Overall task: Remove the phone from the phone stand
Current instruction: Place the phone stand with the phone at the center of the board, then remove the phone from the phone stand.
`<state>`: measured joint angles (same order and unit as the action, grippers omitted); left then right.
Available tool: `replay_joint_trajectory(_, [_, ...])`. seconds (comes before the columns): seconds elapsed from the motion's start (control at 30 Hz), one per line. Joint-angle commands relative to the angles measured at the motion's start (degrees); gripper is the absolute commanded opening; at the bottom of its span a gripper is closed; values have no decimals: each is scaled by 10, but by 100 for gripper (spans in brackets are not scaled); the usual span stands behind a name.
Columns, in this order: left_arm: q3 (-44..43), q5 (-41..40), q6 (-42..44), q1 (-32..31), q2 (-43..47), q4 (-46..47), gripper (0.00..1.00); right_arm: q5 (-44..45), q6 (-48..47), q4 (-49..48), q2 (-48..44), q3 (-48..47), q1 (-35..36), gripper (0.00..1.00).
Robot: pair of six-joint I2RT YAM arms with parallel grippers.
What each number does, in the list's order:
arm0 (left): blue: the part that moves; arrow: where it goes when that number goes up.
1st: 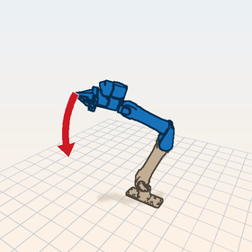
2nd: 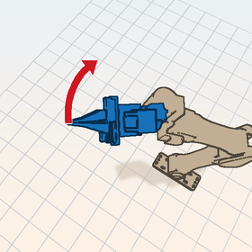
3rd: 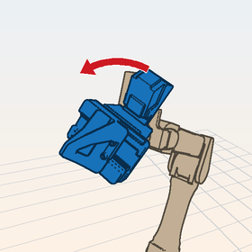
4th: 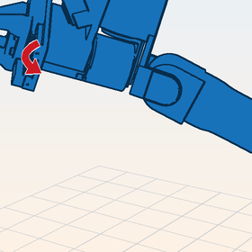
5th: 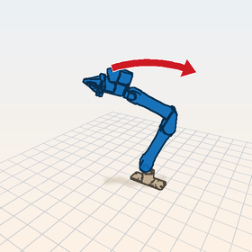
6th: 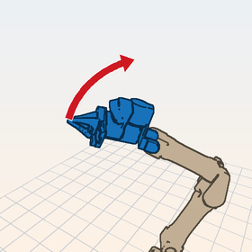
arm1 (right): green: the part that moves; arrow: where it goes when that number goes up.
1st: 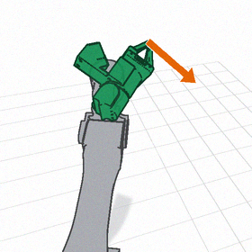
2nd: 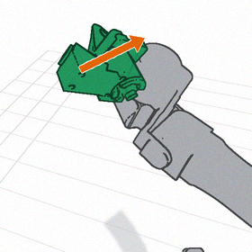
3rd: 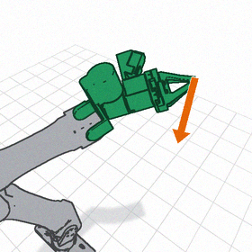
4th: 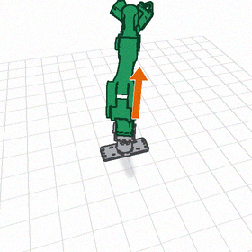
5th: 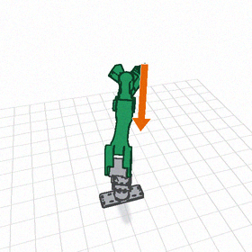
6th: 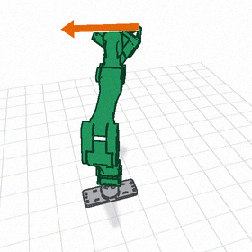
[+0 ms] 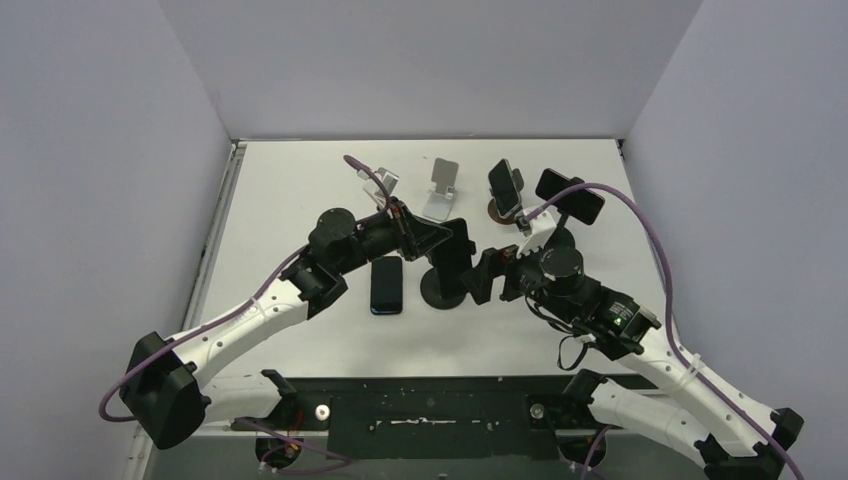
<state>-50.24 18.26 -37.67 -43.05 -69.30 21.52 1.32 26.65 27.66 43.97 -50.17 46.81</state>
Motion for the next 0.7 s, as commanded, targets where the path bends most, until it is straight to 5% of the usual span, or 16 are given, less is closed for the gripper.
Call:
replay_joint_trajectory(0.0, [11, -52, 4, 4, 12, -11, 0, 25, -26, -13, 15, -36, 20, 100])
replay_joint_trajectory(0.3, [5, -64, -21, 5, 2, -29, 0, 104, -51, -29, 65, -57, 102, 100])
replay_joint_trajectory(0.67, [2, -61, -28, 5, 0, -31, 0, 137, -53, -43, 94, -58, 119, 100])
